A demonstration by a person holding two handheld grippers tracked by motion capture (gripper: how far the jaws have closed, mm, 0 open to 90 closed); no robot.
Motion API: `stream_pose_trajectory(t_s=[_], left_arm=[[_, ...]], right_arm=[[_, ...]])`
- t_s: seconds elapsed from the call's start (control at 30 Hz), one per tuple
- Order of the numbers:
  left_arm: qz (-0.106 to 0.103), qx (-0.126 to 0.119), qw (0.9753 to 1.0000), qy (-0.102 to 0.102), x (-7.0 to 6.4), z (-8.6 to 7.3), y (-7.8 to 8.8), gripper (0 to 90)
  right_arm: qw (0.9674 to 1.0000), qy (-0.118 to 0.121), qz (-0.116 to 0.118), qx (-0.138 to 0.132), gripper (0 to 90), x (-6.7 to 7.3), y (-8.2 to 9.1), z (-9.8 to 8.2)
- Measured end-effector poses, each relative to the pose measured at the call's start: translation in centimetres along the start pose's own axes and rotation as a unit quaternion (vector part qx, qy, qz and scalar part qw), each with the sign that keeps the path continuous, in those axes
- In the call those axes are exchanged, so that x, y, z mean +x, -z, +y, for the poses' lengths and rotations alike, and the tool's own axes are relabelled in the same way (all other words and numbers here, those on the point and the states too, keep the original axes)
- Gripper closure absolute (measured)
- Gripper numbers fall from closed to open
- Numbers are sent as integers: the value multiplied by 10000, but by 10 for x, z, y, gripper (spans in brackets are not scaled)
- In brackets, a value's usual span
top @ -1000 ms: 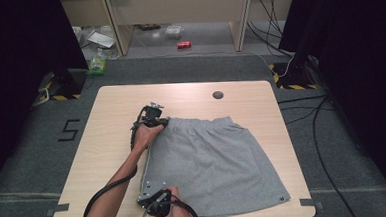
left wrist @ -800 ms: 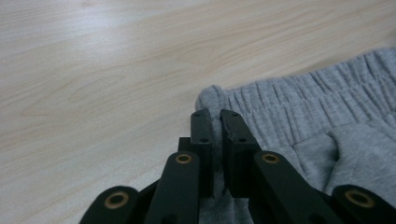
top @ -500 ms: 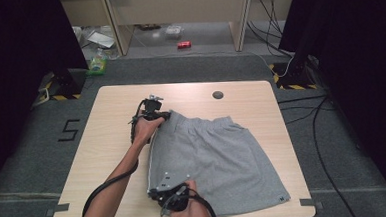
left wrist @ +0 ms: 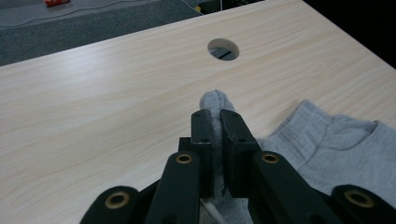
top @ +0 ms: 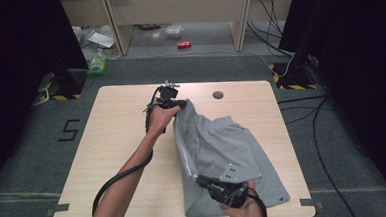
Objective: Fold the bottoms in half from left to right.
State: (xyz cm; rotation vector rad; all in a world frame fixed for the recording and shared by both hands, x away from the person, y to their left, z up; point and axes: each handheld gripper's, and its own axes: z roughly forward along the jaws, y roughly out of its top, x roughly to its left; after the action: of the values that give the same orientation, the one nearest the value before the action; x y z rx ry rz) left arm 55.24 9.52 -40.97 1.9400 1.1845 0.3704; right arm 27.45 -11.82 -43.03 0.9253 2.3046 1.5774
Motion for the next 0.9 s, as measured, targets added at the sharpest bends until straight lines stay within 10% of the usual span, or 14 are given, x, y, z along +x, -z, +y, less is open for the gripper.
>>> stream_pose_trajectory(t_s=[0.47, 0.9], left_arm=[[-402, 51, 9990, -180, -75, 25, -37, 840], [-636, 134, 9979, -43, -106, 28, -68, 838]], right_arm=[[9948, -554, -776, -357, 858, -37, 75, -38], [9876, -855, -1180, -588, 858, -49, 114, -62]])
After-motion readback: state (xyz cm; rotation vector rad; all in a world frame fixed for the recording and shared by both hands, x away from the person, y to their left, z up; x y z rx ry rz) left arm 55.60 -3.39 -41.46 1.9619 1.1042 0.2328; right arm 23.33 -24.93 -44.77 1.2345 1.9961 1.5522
